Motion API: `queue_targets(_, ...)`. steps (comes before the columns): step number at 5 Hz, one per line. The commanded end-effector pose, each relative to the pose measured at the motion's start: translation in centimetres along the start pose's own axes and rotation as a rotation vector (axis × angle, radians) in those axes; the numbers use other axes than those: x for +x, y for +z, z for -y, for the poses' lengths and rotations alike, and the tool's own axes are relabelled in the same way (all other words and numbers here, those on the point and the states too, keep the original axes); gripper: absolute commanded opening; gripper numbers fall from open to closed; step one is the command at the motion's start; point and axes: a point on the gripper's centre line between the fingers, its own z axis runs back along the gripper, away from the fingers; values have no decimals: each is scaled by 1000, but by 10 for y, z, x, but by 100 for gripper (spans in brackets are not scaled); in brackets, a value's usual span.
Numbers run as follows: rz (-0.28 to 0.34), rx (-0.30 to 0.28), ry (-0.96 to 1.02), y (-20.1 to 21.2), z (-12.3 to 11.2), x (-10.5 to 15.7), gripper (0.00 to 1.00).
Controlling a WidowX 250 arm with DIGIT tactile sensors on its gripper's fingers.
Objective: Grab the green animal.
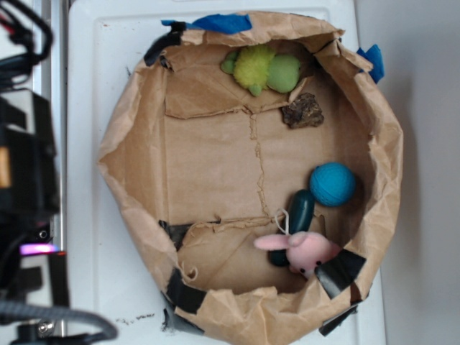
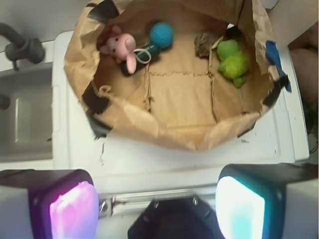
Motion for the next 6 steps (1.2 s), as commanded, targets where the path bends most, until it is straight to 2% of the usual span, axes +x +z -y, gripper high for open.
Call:
queue_targets(1,30,3,-93,-23,0,31,100)
queue_targets(3,-18,-133,-131,-51,-16,70,100)
queue_targets(4,-39,-151,-138,-74,-18,89,100)
queue_targets(5,-25,-117,-200,-103,-15,109,100)
queue_targets(6,-11,-114,-224,-129,-26,129,100)
